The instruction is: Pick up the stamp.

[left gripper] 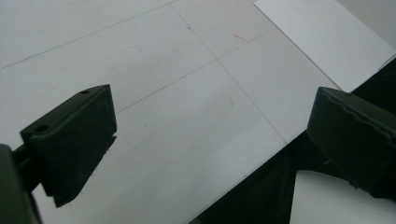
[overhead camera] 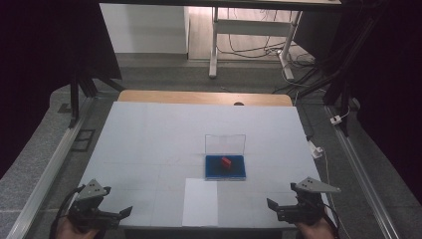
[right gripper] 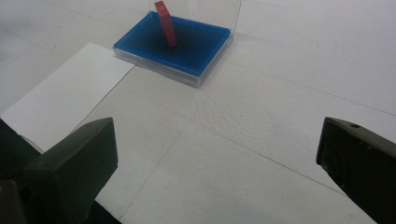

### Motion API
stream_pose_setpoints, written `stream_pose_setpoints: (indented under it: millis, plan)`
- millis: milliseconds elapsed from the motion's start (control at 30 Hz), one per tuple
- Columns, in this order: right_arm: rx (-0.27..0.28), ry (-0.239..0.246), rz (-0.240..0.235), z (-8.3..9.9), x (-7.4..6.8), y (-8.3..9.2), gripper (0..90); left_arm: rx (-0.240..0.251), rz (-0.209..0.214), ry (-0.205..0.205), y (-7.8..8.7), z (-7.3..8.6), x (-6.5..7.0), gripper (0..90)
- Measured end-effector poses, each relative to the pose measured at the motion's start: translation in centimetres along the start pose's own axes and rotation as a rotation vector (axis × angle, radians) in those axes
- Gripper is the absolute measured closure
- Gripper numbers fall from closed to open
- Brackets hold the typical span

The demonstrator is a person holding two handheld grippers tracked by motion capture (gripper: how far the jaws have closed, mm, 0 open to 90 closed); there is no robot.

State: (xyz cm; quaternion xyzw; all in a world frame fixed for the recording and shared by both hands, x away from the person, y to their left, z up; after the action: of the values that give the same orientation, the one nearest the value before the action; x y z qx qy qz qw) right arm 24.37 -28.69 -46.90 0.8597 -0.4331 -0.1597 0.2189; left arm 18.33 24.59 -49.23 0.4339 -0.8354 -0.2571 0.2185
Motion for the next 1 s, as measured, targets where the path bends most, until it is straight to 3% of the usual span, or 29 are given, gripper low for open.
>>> stream_pose_setpoints:
  millis: [467, 1000]
  plan:
    - [-0.024, 0.02, -0.018, -0.04, -0.26, -0.18, 0.0, -0.016, 0.005, -0.011, -0.14, 0.01, 0.09, 2.1]
    - [-0.003, 0.05, -0.045, -0.57, -0.7, -0.36, 0.0, -0.022, -0.001, -0.002, -0.23, 0.01, 0.04, 2.2]
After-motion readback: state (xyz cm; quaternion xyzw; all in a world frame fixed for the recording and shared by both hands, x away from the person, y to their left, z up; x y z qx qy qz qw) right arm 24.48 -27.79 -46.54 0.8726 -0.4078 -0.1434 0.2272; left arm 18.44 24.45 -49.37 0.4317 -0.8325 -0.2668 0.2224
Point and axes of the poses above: each handheld gripper's, and its own axes: y roughly backward along the jaws, z roughly out of its underside, x roughly to its right, the point moved 2 cm from there along -y, roughly forward along the jaws, and after that the axes turned 8 degrees about x, right-handed, at the moved point
